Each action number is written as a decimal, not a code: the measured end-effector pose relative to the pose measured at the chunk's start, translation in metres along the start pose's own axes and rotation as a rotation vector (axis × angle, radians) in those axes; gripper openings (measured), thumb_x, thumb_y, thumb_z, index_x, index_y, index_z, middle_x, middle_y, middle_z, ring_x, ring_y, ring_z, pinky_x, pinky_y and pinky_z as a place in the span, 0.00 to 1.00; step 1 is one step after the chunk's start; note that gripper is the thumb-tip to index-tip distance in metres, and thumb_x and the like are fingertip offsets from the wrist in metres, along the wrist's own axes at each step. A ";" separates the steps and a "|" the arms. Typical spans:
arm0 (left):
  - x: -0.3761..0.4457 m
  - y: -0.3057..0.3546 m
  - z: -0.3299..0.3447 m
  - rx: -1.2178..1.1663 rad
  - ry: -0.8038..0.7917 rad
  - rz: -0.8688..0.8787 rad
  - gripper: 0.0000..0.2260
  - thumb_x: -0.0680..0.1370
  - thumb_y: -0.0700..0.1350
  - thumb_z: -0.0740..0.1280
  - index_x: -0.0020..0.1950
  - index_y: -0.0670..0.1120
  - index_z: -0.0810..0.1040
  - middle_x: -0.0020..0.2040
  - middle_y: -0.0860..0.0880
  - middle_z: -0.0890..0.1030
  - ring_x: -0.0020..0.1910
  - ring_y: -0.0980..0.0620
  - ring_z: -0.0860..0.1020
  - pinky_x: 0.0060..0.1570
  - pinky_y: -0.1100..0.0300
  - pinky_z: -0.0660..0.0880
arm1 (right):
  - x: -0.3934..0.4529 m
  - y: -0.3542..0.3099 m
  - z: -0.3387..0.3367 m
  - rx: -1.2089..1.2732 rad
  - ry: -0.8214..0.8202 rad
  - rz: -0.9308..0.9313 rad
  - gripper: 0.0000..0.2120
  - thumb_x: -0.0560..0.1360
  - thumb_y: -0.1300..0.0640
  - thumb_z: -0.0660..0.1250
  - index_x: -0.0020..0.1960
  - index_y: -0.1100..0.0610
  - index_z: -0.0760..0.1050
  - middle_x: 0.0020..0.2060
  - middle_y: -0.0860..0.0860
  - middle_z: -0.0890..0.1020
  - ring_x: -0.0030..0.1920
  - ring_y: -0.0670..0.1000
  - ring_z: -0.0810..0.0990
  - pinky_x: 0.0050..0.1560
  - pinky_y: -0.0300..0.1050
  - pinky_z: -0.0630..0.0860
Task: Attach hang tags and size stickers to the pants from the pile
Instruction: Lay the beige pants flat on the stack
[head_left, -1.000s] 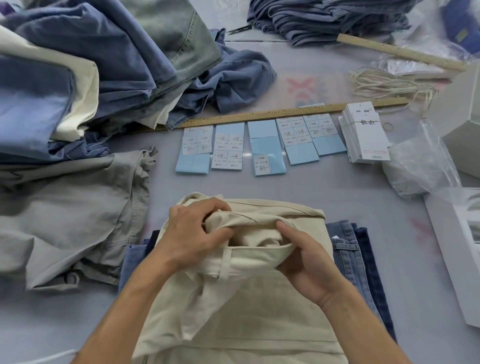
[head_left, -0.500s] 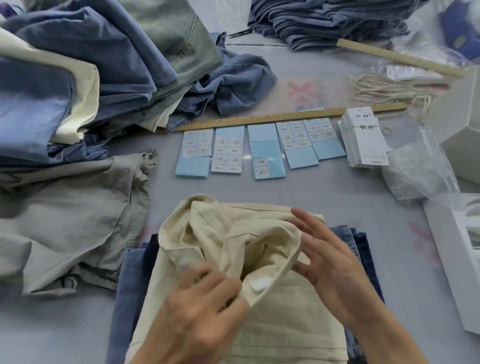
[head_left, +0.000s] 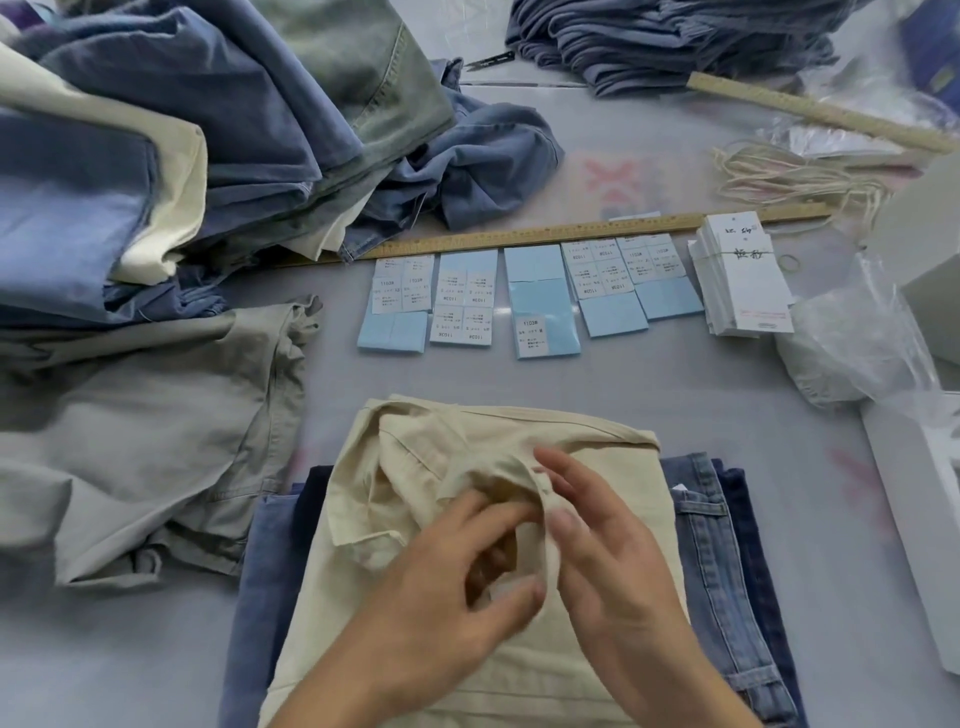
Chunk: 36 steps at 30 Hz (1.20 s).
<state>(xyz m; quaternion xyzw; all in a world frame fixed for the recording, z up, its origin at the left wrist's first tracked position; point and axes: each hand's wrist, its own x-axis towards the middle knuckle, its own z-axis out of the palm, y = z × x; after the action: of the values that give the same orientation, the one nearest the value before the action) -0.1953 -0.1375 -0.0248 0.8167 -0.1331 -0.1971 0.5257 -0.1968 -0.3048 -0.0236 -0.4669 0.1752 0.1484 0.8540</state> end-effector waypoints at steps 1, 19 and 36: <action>0.000 0.002 0.004 0.076 -0.011 0.012 0.18 0.76 0.58 0.70 0.65 0.62 0.75 0.55 0.57 0.78 0.50 0.54 0.80 0.45 0.59 0.78 | -0.004 0.003 -0.001 -0.082 0.049 -0.035 0.24 0.68 0.63 0.79 0.63 0.52 0.82 0.56 0.52 0.84 0.58 0.52 0.83 0.54 0.44 0.82; 0.001 -0.002 -0.002 0.069 -0.051 0.043 0.11 0.75 0.41 0.76 0.53 0.56 0.85 0.48 0.60 0.84 0.47 0.56 0.83 0.42 0.65 0.78 | -0.011 -0.018 -0.028 -0.207 0.197 -0.070 0.19 0.77 0.74 0.61 0.52 0.54 0.83 0.50 0.53 0.85 0.42 0.50 0.82 0.40 0.39 0.80; 0.009 0.008 0.005 -0.694 0.303 -0.500 0.05 0.75 0.42 0.72 0.44 0.48 0.88 0.38 0.38 0.85 0.32 0.46 0.83 0.31 0.61 0.80 | -0.003 -0.013 -0.025 -0.483 0.250 -0.276 0.19 0.79 0.70 0.66 0.54 0.46 0.82 0.57 0.49 0.82 0.55 0.50 0.83 0.53 0.50 0.82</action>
<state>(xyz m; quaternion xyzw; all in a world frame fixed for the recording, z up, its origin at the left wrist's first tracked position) -0.1896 -0.1484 -0.0208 0.6190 0.2206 -0.2291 0.7181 -0.1982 -0.3325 -0.0253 -0.6905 0.1734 0.0097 0.7021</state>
